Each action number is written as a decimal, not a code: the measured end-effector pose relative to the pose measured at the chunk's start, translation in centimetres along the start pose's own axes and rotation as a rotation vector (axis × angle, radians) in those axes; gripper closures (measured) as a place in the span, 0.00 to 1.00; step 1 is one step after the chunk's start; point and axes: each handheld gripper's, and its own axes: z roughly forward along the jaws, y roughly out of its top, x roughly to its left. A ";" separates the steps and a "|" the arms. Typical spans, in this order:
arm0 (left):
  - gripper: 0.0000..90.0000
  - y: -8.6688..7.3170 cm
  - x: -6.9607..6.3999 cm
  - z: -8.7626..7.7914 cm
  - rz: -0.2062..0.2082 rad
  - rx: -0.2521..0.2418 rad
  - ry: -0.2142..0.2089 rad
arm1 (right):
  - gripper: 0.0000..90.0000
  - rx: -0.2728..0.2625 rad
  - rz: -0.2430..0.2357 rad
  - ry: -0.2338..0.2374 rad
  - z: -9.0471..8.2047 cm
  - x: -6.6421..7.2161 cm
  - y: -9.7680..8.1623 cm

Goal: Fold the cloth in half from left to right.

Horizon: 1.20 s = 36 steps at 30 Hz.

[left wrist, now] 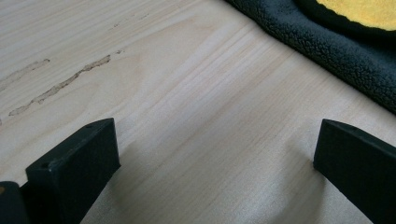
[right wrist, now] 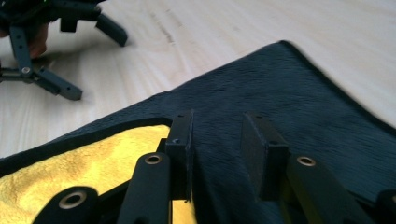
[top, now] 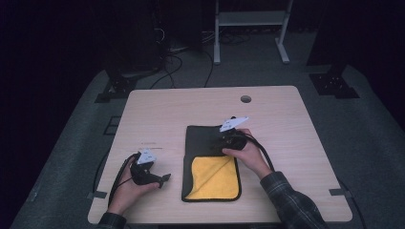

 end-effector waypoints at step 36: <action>0.00 0.0 0.0 0.0 -0.005 -0.003 -0.001 | 0.93 0.034 -0.012 0.140 0.0 2.5 -0.6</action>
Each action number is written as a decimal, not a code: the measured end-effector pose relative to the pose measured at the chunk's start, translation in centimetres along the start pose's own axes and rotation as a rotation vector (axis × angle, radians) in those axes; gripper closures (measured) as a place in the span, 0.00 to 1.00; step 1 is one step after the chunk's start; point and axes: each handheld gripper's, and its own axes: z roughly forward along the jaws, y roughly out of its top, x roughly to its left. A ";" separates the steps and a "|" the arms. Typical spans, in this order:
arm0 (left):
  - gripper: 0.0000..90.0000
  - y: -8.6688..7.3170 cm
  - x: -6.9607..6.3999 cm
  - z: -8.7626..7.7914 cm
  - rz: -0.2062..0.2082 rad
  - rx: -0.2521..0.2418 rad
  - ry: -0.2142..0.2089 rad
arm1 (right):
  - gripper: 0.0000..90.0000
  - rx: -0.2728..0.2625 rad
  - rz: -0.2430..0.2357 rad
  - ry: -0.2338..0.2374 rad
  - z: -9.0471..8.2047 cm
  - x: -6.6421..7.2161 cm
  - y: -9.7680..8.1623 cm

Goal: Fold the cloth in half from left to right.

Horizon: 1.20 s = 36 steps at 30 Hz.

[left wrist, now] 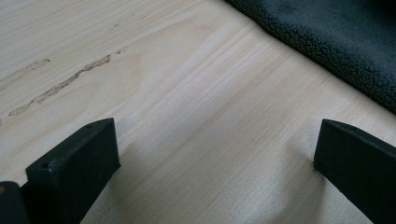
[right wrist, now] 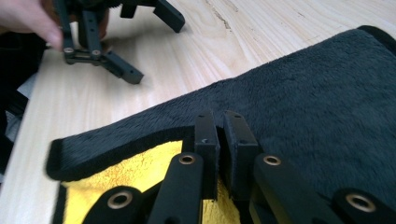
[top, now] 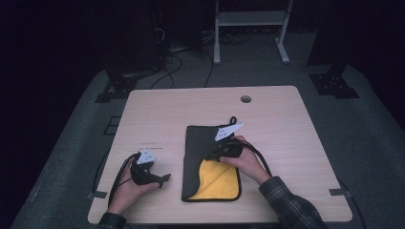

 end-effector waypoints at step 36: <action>0.00 0.0 0.0 0.0 0.006 0.004 0.000 | 0.92 0.110 -0.030 -0.007 -6.7 5.3 -8.2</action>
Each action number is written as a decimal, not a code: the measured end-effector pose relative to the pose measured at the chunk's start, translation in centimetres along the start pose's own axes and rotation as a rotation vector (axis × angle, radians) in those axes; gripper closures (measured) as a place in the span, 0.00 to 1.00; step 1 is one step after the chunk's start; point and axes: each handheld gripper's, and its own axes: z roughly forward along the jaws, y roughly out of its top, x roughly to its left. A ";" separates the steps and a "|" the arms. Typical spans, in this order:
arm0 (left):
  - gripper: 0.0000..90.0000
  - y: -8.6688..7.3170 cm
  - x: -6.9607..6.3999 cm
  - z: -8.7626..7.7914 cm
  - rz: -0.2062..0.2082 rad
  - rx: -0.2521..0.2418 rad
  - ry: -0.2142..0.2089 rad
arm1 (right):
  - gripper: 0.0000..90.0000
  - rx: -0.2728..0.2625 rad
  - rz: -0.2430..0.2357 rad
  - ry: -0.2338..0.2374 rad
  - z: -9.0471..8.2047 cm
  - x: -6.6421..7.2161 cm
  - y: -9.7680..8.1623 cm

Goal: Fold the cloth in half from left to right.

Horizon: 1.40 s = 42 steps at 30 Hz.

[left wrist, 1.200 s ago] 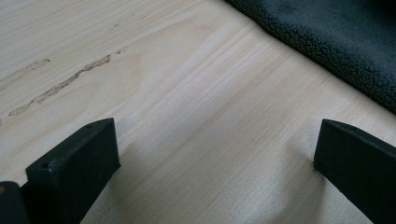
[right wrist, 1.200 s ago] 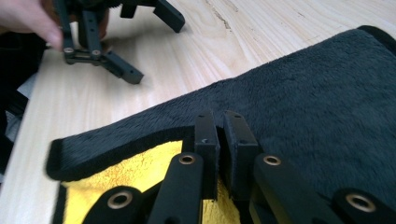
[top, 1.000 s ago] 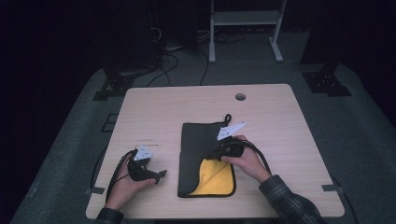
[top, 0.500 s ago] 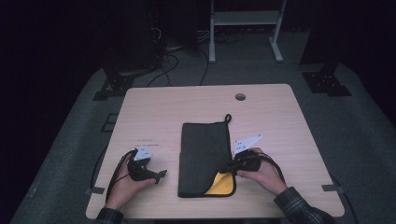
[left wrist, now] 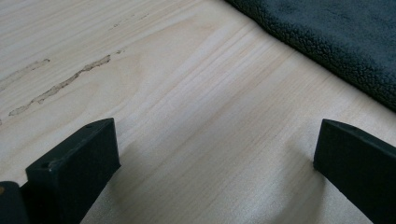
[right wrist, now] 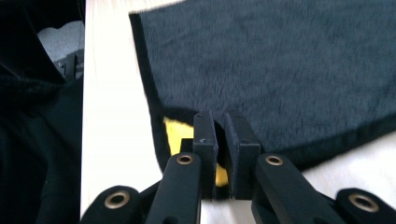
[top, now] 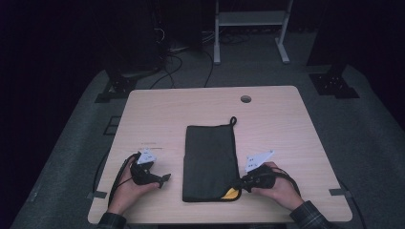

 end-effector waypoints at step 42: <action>0.43 7.9 3.6 1.9 -0.031 -0.093 -0.073 | 0.52 -0.129 0.132 -0.294 -1.0 -10.0 4.3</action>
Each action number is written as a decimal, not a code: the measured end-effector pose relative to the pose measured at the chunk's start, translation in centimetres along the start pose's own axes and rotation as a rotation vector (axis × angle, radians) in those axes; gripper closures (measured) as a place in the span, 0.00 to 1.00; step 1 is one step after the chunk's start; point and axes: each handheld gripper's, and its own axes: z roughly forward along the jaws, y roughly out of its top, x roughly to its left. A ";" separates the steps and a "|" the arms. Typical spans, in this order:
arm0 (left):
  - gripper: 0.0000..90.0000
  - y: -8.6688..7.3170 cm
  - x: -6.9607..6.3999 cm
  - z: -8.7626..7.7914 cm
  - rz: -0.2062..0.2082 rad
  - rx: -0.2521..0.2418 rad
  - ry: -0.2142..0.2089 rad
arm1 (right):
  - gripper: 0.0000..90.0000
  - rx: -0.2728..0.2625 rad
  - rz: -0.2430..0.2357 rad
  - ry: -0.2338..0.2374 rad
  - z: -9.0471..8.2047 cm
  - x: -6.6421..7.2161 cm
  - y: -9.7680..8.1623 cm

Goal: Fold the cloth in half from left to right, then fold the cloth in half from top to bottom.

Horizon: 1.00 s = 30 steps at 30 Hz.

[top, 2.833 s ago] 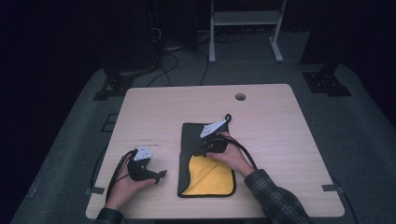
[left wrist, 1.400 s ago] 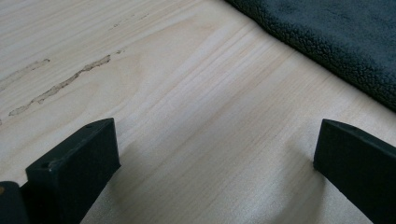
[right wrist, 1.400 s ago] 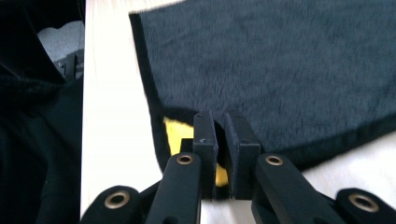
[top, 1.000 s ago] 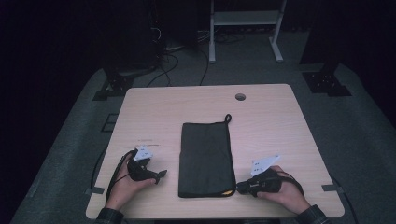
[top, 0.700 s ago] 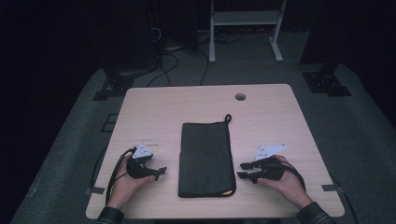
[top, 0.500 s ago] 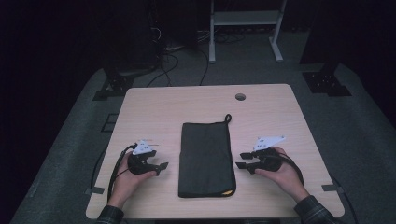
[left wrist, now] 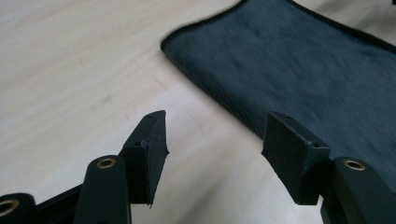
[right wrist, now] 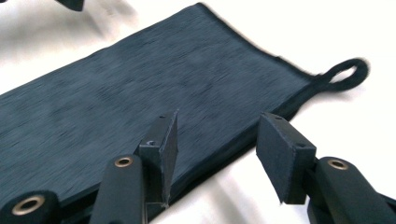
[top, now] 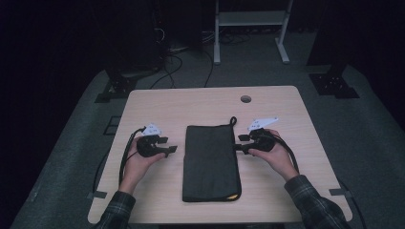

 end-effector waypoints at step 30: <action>0.45 4.3 3.1 10.2 -0.026 0.074 0.006 | 0.45 0.062 0.058 -0.112 7.9 -6.2 2.6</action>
